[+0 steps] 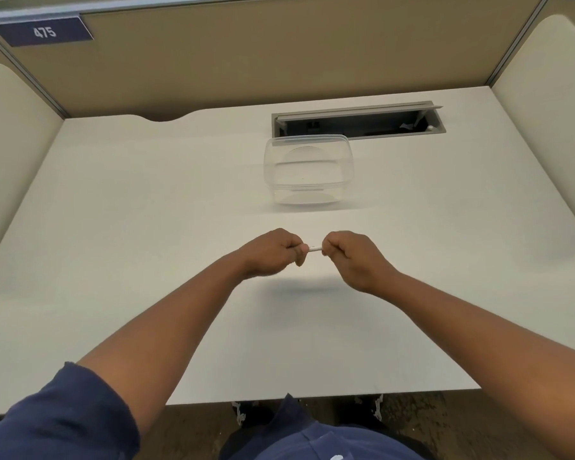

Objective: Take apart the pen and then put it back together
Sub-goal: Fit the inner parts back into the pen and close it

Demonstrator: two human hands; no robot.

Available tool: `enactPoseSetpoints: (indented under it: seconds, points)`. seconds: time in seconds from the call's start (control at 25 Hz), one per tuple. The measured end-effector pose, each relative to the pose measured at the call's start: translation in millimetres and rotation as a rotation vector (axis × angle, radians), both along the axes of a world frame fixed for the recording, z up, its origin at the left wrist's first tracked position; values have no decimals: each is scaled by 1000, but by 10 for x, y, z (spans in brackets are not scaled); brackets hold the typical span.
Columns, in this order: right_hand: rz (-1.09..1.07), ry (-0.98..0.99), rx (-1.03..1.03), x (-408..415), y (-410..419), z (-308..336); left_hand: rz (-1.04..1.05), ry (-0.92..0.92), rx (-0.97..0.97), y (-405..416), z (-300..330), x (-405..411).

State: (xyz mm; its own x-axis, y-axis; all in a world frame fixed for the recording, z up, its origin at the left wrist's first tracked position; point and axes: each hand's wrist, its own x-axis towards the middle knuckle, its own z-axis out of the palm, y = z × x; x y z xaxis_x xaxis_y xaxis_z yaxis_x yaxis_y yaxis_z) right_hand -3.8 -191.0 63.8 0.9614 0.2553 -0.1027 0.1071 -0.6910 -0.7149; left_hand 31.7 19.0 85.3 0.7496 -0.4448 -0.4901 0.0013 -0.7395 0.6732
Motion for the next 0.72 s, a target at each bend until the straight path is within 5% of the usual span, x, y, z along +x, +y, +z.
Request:
enactPoseSetpoints:
  seconds: [0.12,0.24,0.44,0.6,0.72]
  points:
    - [177,-505,-176,-12,-110,-150,33,302,-171,58,41,58]
    - [213,-559,-183,5,-113,-146,-6,414,-180,76,64,95]
    - [-144,198,140,-61,71,91,1,48,-47,-22,68,4]
    - [-313,660,356,-55,70,122,-236,-529,308,-50,-21,-131]
    - [-392,1000,609,-36,32,124,-415,-888,383,13,-181,-242]
